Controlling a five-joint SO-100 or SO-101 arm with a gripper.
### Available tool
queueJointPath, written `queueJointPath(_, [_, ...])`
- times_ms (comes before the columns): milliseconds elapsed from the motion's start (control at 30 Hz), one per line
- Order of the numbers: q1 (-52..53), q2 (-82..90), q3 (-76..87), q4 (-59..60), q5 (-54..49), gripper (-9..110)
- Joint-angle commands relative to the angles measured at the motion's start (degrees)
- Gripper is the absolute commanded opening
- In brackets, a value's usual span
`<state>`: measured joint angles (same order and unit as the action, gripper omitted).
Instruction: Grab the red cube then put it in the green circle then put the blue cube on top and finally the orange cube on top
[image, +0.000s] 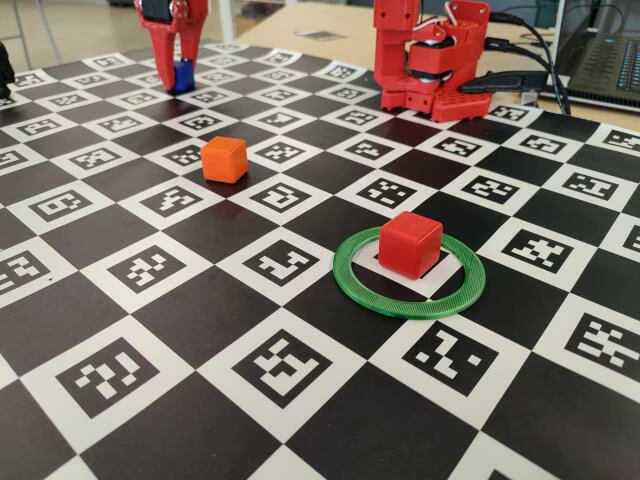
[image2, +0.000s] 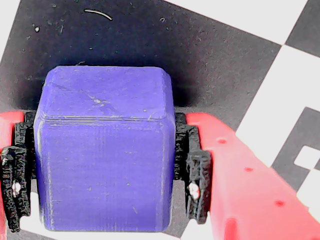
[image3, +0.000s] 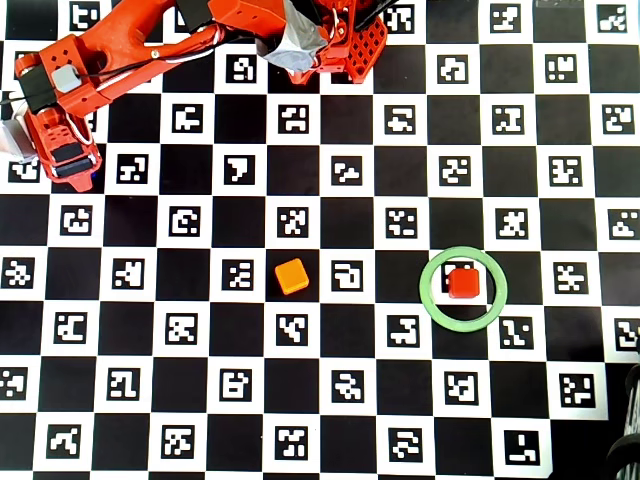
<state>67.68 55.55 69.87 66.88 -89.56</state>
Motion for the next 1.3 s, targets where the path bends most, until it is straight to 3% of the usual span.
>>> queueJointPath(0, [-0.62, 3.08, -1.85, 2.2, 0.09, 9])
queueJointPath(500, [0.0, 6.33, -26.37, 27.51, 4.04, 8])
queueJointPath(800, [-2.02, 14.06, -28.39, 36.74, 8.79, 8])
queueJointPath(1267, [-24.79, 31.2, -11.25, 38.23, 45.09, 7])
